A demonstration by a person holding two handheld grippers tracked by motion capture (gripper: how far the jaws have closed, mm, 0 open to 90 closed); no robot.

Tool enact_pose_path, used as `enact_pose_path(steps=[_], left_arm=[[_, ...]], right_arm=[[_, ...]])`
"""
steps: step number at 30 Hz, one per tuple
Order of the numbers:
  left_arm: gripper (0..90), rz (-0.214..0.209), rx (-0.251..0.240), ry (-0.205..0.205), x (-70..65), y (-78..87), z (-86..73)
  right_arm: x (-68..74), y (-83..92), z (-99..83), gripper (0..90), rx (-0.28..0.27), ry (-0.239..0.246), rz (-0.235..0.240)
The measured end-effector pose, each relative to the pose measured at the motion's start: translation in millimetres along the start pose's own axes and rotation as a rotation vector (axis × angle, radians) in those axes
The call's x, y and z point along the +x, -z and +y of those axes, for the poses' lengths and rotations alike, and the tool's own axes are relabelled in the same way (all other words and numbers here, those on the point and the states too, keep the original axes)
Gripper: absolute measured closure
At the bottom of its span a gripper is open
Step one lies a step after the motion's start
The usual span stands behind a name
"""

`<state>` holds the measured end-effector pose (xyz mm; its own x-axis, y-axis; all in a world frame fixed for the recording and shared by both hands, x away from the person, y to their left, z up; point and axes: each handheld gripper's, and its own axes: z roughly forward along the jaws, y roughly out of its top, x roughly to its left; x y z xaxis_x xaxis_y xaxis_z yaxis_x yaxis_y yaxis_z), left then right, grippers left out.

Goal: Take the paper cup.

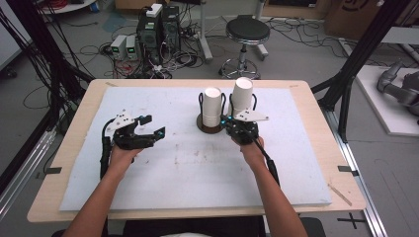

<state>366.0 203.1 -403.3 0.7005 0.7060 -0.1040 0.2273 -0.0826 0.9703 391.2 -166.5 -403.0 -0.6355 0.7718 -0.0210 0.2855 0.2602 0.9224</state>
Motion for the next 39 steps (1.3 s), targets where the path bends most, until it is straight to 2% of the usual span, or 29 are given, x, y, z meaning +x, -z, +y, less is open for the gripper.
enact_pose_path(steps=[2,9,14,18,25,32,39], left_arm=[[22.3,-0.003,-0.012,-0.008,0.9,-2.0,4.5],[22.5,-0.038,-0.022,-0.042,6.3,-13.9,20.5],[21.5,-0.067,-0.009,-0.011,9.7,-32.6,40.0],[20.7,-0.091,-0.011,-0.012,9.7,-48.4,54.6],[20.7,-0.126,-0.01,-0.025,7.2,-72.4,73.3],[20.7,-0.139,-0.009,-0.04,4.0,-91.3,82.2],[20.7,-0.157,0.021,-0.049,-0.3,-113.7,94.0]], right_arm=[[2.7,-10.1,-2.2,90.0,0.02,-0.006,-0.01],[3.8,-25.3,-5.5,90.0,0.052,-0.041,-0.017],[4.7,-36.0,-8.9,90.0,0.08,-0.065,-0.016],[5.7,-42.8,-11.7,90.0,0.097,-0.069,-0.024],[5.0,-48.3,-14.8,90.0,0.117,-0.097,-0.033],[7.4,-50.9,-12.4,90.0,0.121,-0.107,-0.038],[11.7,-53.6,-10.8,90.0,0.127,-0.115,-0.052]])
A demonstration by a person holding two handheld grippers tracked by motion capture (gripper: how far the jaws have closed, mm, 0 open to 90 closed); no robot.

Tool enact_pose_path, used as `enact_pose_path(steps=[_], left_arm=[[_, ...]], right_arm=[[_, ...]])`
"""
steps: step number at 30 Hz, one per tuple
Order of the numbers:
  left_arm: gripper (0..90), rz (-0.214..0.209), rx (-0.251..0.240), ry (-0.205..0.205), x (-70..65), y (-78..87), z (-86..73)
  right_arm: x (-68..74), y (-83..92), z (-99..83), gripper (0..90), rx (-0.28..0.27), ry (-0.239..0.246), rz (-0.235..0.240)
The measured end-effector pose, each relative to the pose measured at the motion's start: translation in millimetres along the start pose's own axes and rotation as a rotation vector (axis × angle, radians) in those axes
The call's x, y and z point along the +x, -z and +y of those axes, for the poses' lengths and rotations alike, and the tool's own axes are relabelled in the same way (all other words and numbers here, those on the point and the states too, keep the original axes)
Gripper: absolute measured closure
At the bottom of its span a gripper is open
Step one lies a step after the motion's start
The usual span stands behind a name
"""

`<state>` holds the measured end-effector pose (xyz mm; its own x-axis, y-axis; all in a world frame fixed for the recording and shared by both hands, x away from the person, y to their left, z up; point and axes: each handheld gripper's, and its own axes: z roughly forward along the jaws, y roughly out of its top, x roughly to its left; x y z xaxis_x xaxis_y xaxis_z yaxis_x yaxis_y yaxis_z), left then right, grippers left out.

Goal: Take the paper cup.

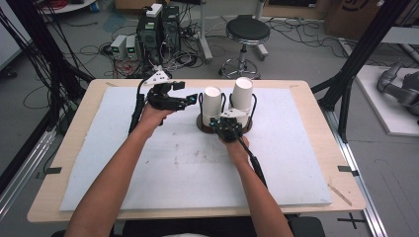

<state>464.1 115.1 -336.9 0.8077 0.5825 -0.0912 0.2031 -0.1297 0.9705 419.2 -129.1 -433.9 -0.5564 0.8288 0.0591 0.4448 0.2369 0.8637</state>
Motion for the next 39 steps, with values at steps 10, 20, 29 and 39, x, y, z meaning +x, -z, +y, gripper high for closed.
enact_pose_path(steps=[10,20,29,39], left_arm=[[20.7,-0.005,0.045,-0.006,-1.8,-26.1,2.1],[20.7,0.002,0.08,-0.015,-5.4,-40.9,1.6],[20.7,0.016,0.123,-0.019,-10.2,-60.5,1.9],[23.4,0.04,0.174,-0.011,-8.5,-71.8,-6.0]], right_arm=[[2.4,-3.2,0.7,90.0,0.018,-0.03,-0.008],[2.2,-4.2,1.1,90.0,0.023,-0.035,-0.007],[2.0,-4.4,0.9,90.0,0.027,-0.04,-0.002],[2.4,-5.0,0.7,90.0,0.033,-0.045,0.005]])
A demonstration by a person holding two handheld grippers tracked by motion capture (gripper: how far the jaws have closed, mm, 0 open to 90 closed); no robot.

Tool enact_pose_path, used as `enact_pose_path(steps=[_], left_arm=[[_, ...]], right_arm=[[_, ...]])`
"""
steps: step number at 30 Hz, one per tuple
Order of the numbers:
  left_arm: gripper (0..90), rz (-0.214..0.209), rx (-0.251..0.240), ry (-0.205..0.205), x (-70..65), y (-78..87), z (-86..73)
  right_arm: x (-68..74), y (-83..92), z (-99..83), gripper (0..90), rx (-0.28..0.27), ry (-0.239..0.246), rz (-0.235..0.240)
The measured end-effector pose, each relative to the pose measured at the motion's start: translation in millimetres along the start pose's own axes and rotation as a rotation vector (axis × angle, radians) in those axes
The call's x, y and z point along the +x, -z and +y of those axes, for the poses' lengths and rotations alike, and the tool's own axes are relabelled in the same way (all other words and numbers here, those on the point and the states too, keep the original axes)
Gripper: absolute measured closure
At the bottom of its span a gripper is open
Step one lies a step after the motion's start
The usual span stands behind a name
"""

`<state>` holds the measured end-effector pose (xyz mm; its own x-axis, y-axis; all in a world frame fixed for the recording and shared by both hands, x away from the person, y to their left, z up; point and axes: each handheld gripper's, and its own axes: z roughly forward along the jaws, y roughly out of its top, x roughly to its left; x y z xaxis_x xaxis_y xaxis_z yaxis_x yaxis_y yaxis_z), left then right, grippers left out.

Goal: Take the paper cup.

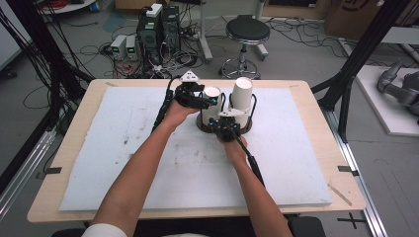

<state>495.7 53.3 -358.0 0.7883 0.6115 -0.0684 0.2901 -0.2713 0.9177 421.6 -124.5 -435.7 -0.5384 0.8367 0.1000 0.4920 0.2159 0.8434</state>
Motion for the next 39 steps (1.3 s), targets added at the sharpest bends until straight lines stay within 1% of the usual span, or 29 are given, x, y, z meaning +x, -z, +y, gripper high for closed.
enact_pose_path(steps=[1,2,3,4,5,11,12,18,20,21,22,23,24,25,26,27,28,32,34,36,37,38,39], left_arm=[[24.9,-0.004,-0.001,-0.005,-0.1,0.0,0.1],[27.8,-0.013,-0.004,-0.018,-0.7,0.3,0.5],[32.4,-0.015,-0.007,-0.022,-1.2,0.6,0.9],[33.6,-0.011,-0.011,-0.026,-1.6,0.8,1.4],[33.8,-0.013,-0.011,-0.026,-1.6,1.2,1.8],[35.8,-0.008,-0.027,-0.029,0.5,4.9,3.3],[36.1,-0.007,-0.029,-0.034,0.7,5.9,4.0],[41.7,-0.005,-0.058,-0.038,1.4,12.8,7.8],[47.9,0.0,-0.072,-0.046,2.1,16.5,8.9],[58.2,0.009,-0.085,-0.063,2.1,18.8,9.9],[61.4,0.018,-0.089,-0.071,1.7,19.7,10.8],[57.2,0.032,-0.082,-0.076,1.5,19.5,11.5],[46.6,0.045,-0.08,-0.062,0.9,17.9,11.3],[36.6,0.045,-0.079,-0.039,1.2,16.2,10.3],[30.0,0.036,-0.075,-0.023,1.6,14.2,9.2],[26.8,0.024,-0.07,-0.016,1.4,12.4,8.2],[25.3,0.021,-0.063,-0.022,0.9,10.7,7.6],[25.0,0.002,-0.062,-0.026,-2.9,4.1,7.7],[25.0,-0.007,-0.055,-0.021,-4.5,0.1,8.0],[24.8,-0.013,-0.034,-0.032,-7.1,-4.5,8.9],[23.1,-0.006,-0.022,-0.036,-8.6,-6.8,9.4],[23.3,0.005,-0.01,-0.042,-9.0,-8.4,10.0],[25.9,0.014,-0.001,-0.046,-8.7,-8.9,10.6]], right_arm=[[0.0,-0.1,0.0,90.0,0.001,0.0,-0.001],[-0.1,-0.6,-0.3,90.0,0.001,0.004,-0.003],[0.1,-1.0,-0.4,90.0,0.004,0.001,-0.003],[0.2,-1.5,-0.5,90.0,0.006,-0.002,-0.005],[-0.1,-2.6,-1.0,90.0,0.015,-0.004,-0.011],[-0.5,-2.8,-0.4,90.0,0.003,-0.011,-0.006],[-0.8,-2.6,-0.2,90.0,0.003,-0.011,-0.004],[-1.5,-2.5,0.6,90.0,-0.003,-0.022,-0.002],[-1.4,-2.5,1.0,90.0,-0.006,-0.024,-0.001],[-1.2,-2.3,1.3,90.0,-0.008,-0.025,-0.002],[-1.2,-2.6,1.4,90.0,-0.005,-0.024,-0.005],[-1.7,-2.9,1.2,90.0,-0.001,-0.025,-0.005],[-1.9,-3.3,0.9,90.0,0.004,-0.03,-0.004],[-2.0,-3.9,0.4,90.0,0.008,-0.031,-0.005],[-1.9,-4.2,0.1,90.0,0.012,-0.032,-0.003],[-1.6,-4.3,0.0,90.0,0.012,-0.026,0.0],[-0.7,-4.2,0.4,90.0,0.005,-0.022,0.003],[2.9,-0.9,3.9,90.0,-0.028,-0.016,0.013],[1.9,-0.9,5.0,90.0,-0.031,-0.017,0.003],[1.5,-1.0,5.2,90.0,-0.027,-0.024,0.005],[1.0,-1.2,5.0,90.0,-0.027,-0.024,0.005],[1.1,-1.2,5.0,90.0,-0.027,-0.022,0.004],[1.2,-1.3,5.0,90.0,-0.026,-0.023,0.004]])
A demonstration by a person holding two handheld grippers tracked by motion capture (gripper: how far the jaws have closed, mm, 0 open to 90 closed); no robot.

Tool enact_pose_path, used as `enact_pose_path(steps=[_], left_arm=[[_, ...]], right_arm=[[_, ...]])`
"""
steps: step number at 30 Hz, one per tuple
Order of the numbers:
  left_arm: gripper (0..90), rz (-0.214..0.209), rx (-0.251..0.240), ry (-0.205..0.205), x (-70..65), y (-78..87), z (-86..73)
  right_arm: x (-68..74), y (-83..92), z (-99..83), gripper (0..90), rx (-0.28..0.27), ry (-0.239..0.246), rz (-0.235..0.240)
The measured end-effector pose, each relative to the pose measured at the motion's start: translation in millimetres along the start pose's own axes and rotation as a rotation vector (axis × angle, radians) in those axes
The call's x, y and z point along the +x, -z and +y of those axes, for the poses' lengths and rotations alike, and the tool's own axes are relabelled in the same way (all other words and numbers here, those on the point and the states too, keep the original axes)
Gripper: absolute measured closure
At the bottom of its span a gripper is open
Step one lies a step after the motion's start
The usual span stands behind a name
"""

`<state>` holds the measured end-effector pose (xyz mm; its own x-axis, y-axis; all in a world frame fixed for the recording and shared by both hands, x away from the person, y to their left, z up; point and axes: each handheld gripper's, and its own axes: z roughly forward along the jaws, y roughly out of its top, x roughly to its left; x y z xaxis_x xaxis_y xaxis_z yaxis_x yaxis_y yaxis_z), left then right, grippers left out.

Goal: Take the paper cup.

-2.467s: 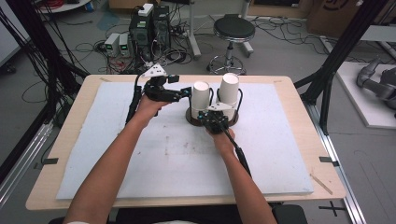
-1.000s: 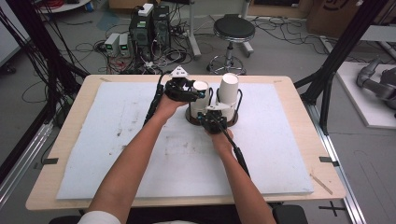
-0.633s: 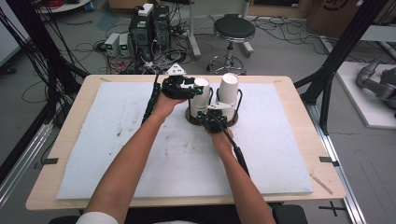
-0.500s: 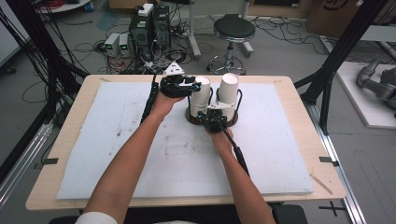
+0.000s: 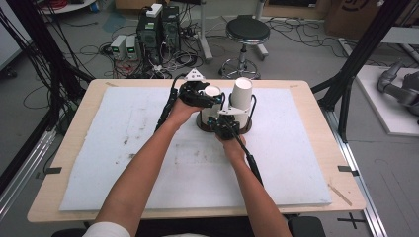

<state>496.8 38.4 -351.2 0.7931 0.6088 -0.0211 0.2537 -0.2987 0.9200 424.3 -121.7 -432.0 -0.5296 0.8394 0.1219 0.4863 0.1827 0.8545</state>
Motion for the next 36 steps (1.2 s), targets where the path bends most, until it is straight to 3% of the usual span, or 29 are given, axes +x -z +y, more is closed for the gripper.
enact_pose_path(steps=[2,23,36], left_arm=[[33.9,0.012,0.005,-0.005,1.1,0.8,0.9],[35.0,0.008,0.023,-0.01,2.9,4.5,2.7],[35.6,0.017,-0.059,-0.005,3.5,18.6,21.0]], right_arm=[[0.1,0.1,0.0,90.0,0.002,-0.004,0.001],[0.2,-2.9,-1.8,90.0,0.02,-0.003,0.002],[-0.4,-3.6,-2.1,90.0,0.02,-0.004,-0.001]])
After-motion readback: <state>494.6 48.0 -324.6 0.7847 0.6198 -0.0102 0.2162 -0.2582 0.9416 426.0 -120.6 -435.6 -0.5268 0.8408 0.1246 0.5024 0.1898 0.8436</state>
